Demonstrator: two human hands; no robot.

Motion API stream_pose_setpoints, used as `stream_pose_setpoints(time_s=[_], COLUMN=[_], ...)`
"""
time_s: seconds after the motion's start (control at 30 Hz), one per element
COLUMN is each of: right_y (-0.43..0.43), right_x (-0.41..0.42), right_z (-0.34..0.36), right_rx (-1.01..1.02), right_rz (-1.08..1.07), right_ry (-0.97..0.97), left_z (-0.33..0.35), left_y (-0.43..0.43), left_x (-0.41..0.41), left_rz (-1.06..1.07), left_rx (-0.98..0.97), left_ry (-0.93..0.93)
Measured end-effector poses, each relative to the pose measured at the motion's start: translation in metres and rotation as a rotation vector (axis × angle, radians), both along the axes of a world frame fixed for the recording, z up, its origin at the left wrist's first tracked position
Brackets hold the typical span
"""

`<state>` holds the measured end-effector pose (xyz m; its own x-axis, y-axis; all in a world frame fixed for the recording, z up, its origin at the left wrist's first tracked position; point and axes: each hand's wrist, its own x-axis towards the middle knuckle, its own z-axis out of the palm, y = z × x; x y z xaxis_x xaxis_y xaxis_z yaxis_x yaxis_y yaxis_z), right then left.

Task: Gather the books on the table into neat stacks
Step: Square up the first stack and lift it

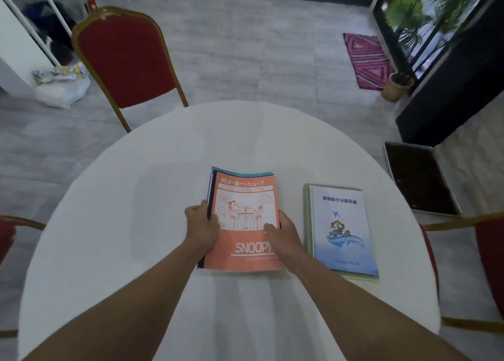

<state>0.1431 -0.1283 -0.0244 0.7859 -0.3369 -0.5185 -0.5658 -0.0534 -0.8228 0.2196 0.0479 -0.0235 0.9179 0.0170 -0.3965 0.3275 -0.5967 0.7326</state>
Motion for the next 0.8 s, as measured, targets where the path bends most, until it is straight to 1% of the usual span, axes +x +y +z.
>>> stream_pose_setpoints(time_s=[0.13,0.2,0.27,0.33,0.4,0.57,0.6,0.63,0.7,0.73,0.8], right_y=[-0.006,-0.005,-0.002,0.001,0.003,-0.001,-0.004,-0.007,-0.019,-0.029,-0.055], right_x=[0.027,0.032,0.033,0.033,0.034,0.033,0.033,0.033,0.030,0.027,0.019], right_z=[-0.020,-0.028,-0.035,-0.040,-0.041,-0.038,-0.037,-0.035,-0.027,-0.022,-0.013], right_rx=[-0.150,-0.264,-0.388,-0.489,-0.520,-0.489,-0.489,-0.494,-0.522,-0.556,-0.658], right_rz=[0.030,0.054,0.109,0.172,0.195,0.238,0.240,0.232,0.178,0.133,0.021], right_ry=[0.063,0.116,0.156,0.184,0.201,0.217,0.203,0.174,0.082,0.023,-0.060], left_z=[-0.018,-0.028,-0.036,-0.042,-0.044,-0.036,-0.033,-0.029,-0.022,-0.018,-0.008], left_y=[-0.008,-0.010,-0.010,-0.008,-0.006,-0.013,-0.016,-0.020,-0.035,-0.047,-0.077], left_x=[0.023,0.026,0.028,0.030,0.031,0.038,0.038,0.037,0.032,0.029,0.022], left_rz=[-0.036,-0.055,-0.080,-0.114,-0.141,-0.183,-0.187,-0.197,-0.225,-0.244,-0.311], left_rx=[0.056,0.153,0.294,0.375,0.414,0.534,0.558,0.573,0.550,0.513,0.383], left_ry=[0.012,0.031,0.010,-0.006,-0.008,0.036,0.018,-0.032,-0.194,-0.261,-0.296])
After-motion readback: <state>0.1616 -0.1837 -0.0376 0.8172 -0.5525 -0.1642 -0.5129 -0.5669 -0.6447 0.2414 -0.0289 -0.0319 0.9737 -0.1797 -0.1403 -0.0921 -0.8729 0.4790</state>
